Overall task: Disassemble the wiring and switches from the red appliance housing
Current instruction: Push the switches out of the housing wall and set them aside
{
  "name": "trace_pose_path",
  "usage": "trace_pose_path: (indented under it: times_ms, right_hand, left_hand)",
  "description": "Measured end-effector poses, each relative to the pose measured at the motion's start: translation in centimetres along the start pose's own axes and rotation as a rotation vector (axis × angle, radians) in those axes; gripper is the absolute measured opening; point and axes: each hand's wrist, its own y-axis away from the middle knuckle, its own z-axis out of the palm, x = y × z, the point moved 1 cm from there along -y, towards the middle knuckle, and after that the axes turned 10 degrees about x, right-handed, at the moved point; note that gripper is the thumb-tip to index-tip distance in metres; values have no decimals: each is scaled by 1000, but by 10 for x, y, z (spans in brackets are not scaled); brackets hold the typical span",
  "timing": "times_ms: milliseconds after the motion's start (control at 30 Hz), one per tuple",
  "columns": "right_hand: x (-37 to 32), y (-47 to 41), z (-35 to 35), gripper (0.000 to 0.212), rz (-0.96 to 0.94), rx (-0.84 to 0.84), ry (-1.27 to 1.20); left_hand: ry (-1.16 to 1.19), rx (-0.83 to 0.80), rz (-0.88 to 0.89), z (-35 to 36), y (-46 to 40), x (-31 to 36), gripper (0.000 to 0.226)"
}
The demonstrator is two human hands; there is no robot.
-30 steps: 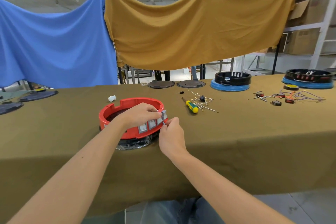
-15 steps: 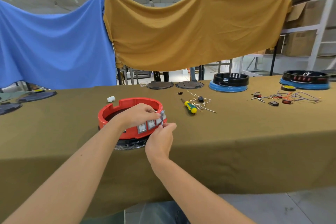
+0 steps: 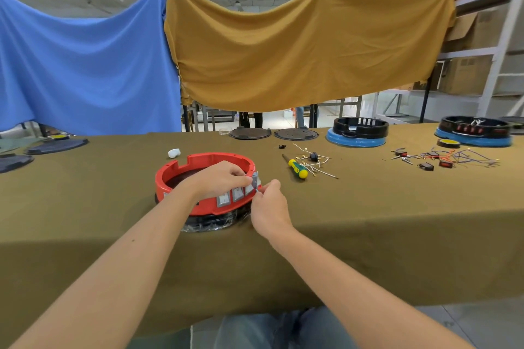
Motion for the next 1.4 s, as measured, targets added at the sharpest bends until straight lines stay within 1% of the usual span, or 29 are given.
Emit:
trace_pose_path:
  times_ms: [67, 133, 200, 333, 400, 467, 533, 600, 700, 833, 900, 967, 1033, 1167, 1267, 1333, 1400]
  right_hand:
    - [-2, 3, 2, 6, -50, 2, 84]
    - [2, 11, 11, 9, -88, 46, 95]
    - [6, 19, 22, 14, -46, 113, -4]
    - [3, 22, 41, 14, 125, 208, -243]
    - [2, 23, 46, 17, 161, 249, -297]
    - [3, 25, 48, 19, 167, 283, -316]
    - [1, 27, 50, 19, 169, 304, -338]
    - [0, 27, 50, 17, 169, 302, -345]
    - [4, 26, 47, 13, 152, 255, -334]
    - [16, 17, 30, 10, 158, 192, -322]
    - [21, 9, 17, 16, 182, 180, -311]
    - [23, -3, 7, 27, 143, 166, -257]
    - [22, -16, 1, 32, 61, 117, -189]
    - [16, -38, -5, 19, -132, -19, -113]
    - [16, -49, -8, 9, -285, -68, -44]
    - [19, -55, -10, 9, -337, -98, 4]
    - [23, -59, -9, 16, -392, -111, 54]
  left_hand:
    - [4, -2, -5, 0, 0, -1, 48]
    - [11, -12, -13, 0, 0, 0, 46]
    - [8, -12, -12, 0, 2, 2, 45]
    - [2, -7, -11, 0, 3, 3, 39]
    - [5, -5, -11, 0, 3, 3, 38]
    - [12, -3, -8, 0, 2, 2, 40]
    - [10, -6, -13, 0, 2, 2, 36]
    - [9, -7, -17, 1, 2, 1, 32]
    - [4, -3, -9, 1, 2, 3, 30]
    - [-3, -10, 10, 1, 3, 4, 37]
    - [3, -13, 11, 1, 3, 4, 44]
    - [-4, -11, 15, 1, 3, 4, 43]
    - [-8, -9, 19, 1, 2, 4, 44]
    - [0, -17, 22, 2, 1, 3, 46]
    - [13, -25, 21, 2, 2, 3, 47]
    - [22, -30, 22, 1, 1, 2, 47]
    - [30, -35, 23, 1, 1, 2, 45]
